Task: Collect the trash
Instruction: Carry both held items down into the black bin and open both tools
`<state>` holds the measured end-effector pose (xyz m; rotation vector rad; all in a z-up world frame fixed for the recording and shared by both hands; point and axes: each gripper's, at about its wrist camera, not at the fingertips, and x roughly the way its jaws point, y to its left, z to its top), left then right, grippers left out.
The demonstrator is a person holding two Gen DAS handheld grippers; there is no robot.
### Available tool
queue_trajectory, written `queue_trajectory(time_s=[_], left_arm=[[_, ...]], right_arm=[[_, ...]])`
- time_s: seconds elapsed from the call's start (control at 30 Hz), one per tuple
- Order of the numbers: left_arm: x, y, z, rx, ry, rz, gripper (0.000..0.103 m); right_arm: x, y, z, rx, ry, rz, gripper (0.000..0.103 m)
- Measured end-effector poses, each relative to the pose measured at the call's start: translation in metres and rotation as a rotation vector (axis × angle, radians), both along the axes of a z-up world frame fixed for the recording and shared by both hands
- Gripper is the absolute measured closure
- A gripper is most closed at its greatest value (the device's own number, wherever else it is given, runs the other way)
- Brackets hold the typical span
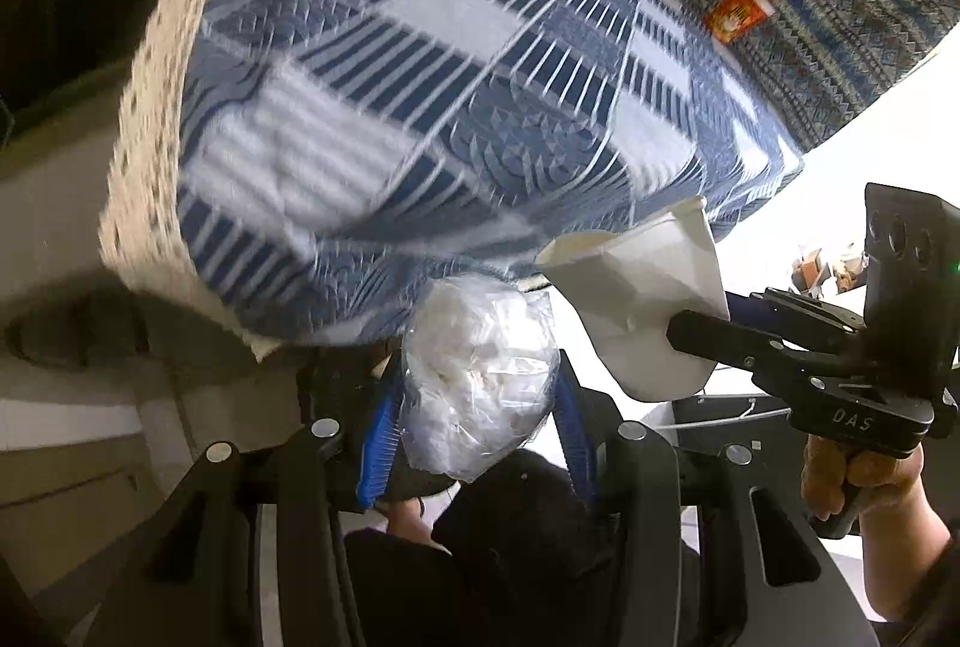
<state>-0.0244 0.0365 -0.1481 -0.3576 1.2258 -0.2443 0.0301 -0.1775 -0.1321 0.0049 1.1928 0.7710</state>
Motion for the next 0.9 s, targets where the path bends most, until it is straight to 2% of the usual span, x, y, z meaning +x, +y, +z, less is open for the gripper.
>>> queue_trajectory(time_s=[0.57,0.9], left_arm=[[-0.017,0.002,-0.110,-0.037,0.229,0.051,0.059],[-0.017,0.010,-0.166,-0.083,0.313,0.098,0.059]], right_arm=[[-0.013,0.001,-0.104,-0.088,0.240,-0.047,0.067],[-0.011,0.007,-0.155,-0.127,0.345,-0.064,0.067]])
